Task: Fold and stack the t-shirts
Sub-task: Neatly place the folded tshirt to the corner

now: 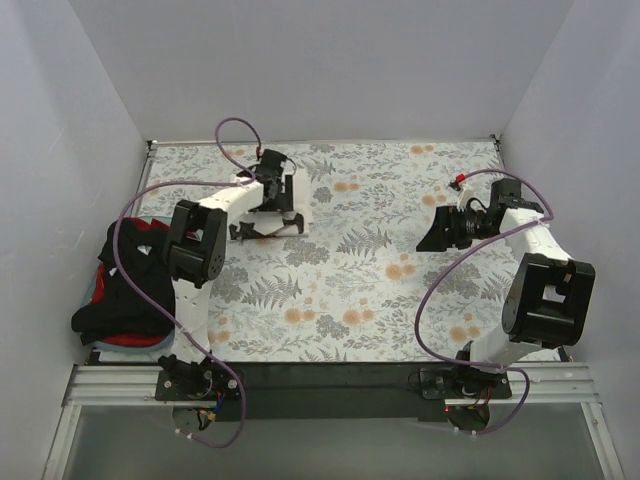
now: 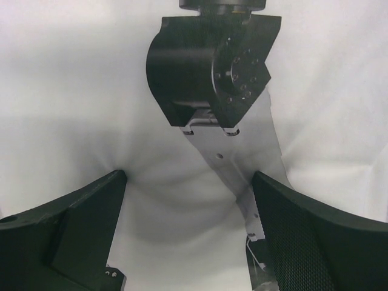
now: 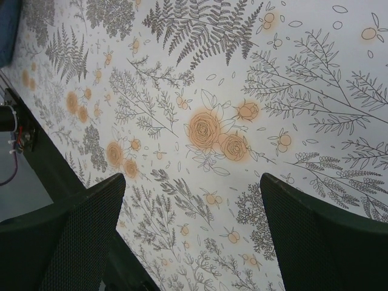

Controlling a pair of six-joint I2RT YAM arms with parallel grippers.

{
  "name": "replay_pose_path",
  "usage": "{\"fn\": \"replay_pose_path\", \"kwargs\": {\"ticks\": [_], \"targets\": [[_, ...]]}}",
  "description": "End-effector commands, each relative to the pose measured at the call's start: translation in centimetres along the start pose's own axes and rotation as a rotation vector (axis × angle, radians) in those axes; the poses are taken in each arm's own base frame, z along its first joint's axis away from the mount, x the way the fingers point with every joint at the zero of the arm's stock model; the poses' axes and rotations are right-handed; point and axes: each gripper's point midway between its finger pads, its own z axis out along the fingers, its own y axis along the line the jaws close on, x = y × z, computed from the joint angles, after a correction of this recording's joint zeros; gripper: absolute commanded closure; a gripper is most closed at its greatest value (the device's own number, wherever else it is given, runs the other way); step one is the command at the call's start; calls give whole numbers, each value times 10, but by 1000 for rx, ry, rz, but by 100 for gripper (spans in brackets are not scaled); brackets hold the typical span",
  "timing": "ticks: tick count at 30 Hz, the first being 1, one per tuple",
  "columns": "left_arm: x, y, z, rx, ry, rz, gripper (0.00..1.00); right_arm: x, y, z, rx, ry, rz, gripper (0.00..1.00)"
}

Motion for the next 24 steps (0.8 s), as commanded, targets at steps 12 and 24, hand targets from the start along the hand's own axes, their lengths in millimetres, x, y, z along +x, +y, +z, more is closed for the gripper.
{"fn": "replay_pose_path", "kwargs": {"ticks": [12, 24], "targets": [[-15, 178, 83, -111, 232, 132, 15, -9, -5, -10, 18, -18, -16, 2], [-20, 284, 110, -198, 199, 61, 14, -2, -6, -9, 11, -7, 1, 2]]}}
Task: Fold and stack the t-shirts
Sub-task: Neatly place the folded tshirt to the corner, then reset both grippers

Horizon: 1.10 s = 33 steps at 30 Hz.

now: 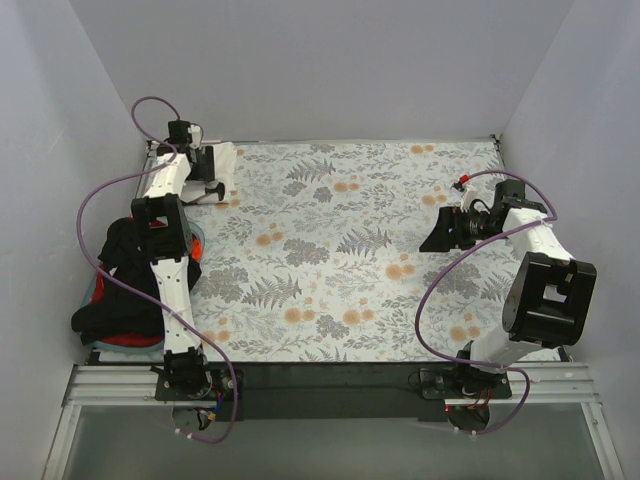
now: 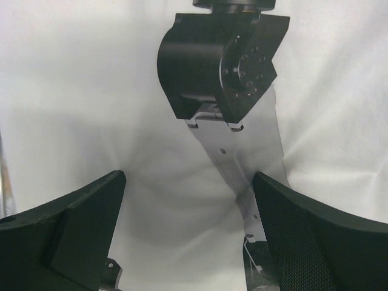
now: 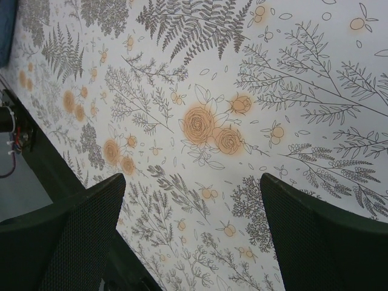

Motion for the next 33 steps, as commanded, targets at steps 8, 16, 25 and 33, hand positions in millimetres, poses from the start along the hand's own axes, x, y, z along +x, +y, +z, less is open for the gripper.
{"fn": "replay_pose_path", "kwargs": {"ticks": [8, 16, 25, 33], "targets": [[69, 66, 31, -77, 151, 171, 12, -7, 4, -5, -17, -19, -1, 2], [-55, 52, -57, 3, -167, 143, 7, -47, 11, -17, -20, -91, -73, 2], [-138, -24, -210, 64, -441, 178, 4, -111, 7, -43, 89, -184, -183, 2], [-44, -186, -290, 471, -311, 133, 3, -121, 3, -61, 220, -222, -186, 2]]}}
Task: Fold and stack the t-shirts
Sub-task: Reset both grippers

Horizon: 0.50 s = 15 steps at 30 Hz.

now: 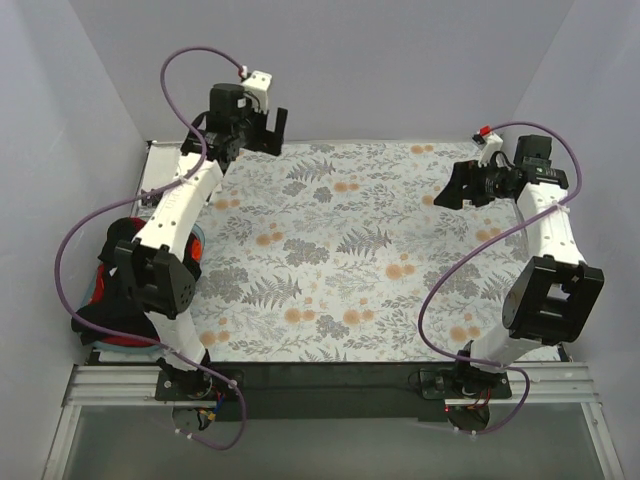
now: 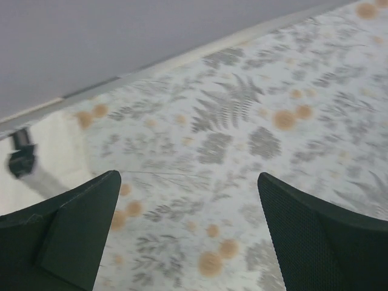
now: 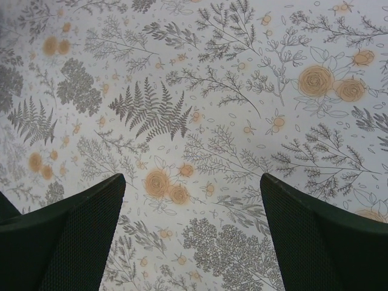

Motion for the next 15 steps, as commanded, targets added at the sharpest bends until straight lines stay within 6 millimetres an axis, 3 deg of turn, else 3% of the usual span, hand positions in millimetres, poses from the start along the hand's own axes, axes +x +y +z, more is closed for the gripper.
{"fn": "replay_pose_path", "kwargs": {"ticks": [1, 3, 5, 6, 7, 8, 9, 10, 11, 13, 15], "targets": [[57, -55, -14, 155, 146, -160, 3, 0, 3, -11, 60, -24, -1, 2], [76, -86, -24, 229, 169, -203, 3, 20, 4, -12, 82, -2, 13, 2], [117, -104, -34, 257, 237, -199, 3, 35, 5, -12, 103, 15, 5, 2], [133, -109, -38, 269, 266, -205, 3, 54, 12, -9, 96, 33, 1, 2], [161, -116, -49, 291, 311, -208, 3, 64, 16, -8, 95, 42, -2, 2], [173, -116, -54, 295, 326, -212, 3, 77, 18, -6, 108, 61, -3, 2], [179, -119, -59, 300, 331, -221, 3, 82, 30, -7, 105, 57, -53, 2], [180, -122, -68, 326, 317, -230, 3, 107, 33, 0, 102, 94, -47, 1], [198, -126, -74, 340, 352, -238, 3, 116, 32, 1, 125, 108, -61, 2], [205, -129, -80, 346, 355, -235, 3, 135, 42, 6, 116, 125, -77, 1], [205, -127, -85, 342, 339, -224, 3, 140, 46, 6, 115, 127, -78, 2]]}}
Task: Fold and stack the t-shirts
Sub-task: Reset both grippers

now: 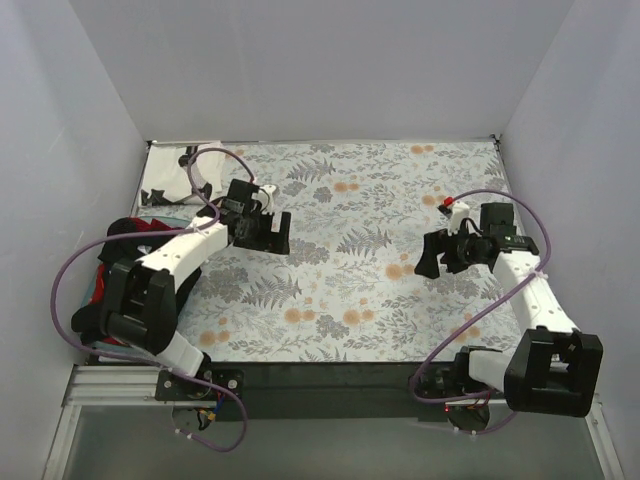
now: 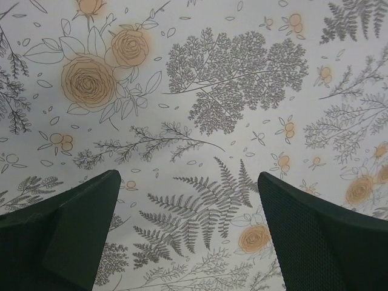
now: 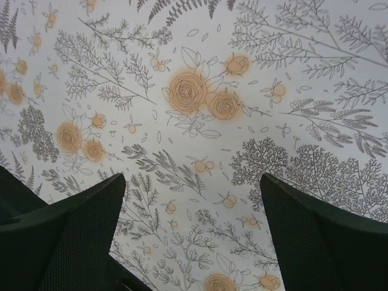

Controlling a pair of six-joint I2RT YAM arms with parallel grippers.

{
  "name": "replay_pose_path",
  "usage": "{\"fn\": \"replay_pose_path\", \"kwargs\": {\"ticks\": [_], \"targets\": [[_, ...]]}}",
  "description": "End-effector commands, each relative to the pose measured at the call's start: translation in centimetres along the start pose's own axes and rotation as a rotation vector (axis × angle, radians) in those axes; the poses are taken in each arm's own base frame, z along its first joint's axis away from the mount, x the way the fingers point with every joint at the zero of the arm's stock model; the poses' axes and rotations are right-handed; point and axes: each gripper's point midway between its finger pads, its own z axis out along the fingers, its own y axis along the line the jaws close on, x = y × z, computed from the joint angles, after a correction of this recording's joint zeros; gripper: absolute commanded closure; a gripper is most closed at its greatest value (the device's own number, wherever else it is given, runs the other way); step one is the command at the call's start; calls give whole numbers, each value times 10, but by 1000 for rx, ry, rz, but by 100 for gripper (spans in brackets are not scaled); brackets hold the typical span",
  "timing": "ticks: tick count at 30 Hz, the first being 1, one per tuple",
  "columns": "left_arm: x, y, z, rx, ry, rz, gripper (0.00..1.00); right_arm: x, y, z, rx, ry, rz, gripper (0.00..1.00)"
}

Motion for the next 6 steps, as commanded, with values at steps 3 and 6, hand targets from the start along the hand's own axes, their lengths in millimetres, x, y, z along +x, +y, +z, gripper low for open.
{"fn": "replay_pose_path", "kwargs": {"ticks": [3, 6], "targets": [[-44, -23, -43, 57, -211, 37, 3, -9, -5, 1, 56, -53, -52, 2], [-52, -23, -47, 51, -226, 35, 3, -16, -5, -2, 59, -65, -52, 2]]}}
